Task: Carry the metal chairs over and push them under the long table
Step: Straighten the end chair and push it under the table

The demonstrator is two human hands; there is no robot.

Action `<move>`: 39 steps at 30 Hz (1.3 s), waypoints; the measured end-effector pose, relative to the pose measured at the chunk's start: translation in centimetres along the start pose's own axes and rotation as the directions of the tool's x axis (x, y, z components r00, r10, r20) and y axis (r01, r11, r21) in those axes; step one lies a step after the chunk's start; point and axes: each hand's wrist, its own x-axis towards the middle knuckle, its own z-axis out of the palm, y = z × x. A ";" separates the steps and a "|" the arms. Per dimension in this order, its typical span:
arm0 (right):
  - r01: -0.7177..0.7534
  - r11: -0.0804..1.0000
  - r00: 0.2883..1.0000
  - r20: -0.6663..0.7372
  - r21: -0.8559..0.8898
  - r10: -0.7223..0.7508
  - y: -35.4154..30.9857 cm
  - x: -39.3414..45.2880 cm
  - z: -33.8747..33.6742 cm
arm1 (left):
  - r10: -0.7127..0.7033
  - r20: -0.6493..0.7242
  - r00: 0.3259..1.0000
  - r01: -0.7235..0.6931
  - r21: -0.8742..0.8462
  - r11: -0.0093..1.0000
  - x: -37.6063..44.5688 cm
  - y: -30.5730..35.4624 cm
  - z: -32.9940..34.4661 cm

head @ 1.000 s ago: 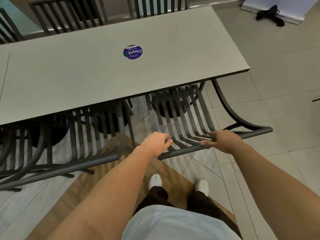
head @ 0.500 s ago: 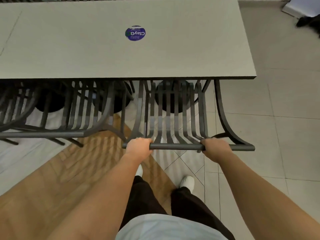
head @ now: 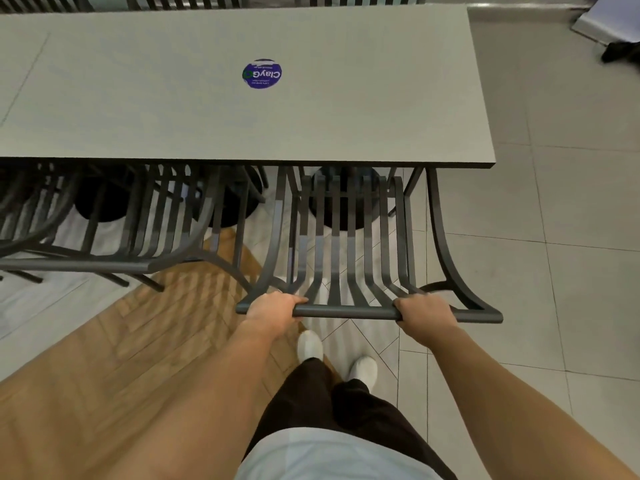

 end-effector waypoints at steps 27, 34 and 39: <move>-0.063 0.987 0.996 0.064 0.149 0.054 0.1 6.9 -4.0 | 0.019 0.086 0.996 -0.011 -0.093 0.996 6.2 -3.4 -4.9; -0.183 0.878 0.949 0.314 0.442 0.040 1.4 6.6 -7.3 | 0.069 0.130 0.989 -0.041 -0.210 0.977 5.2 -2.2 -7.8; -0.233 0.857 0.964 0.226 0.459 0.140 4.5 6.4 -9.7 | 0.125 0.030 0.992 -0.116 -0.203 0.972 6.2 0.4 -11.5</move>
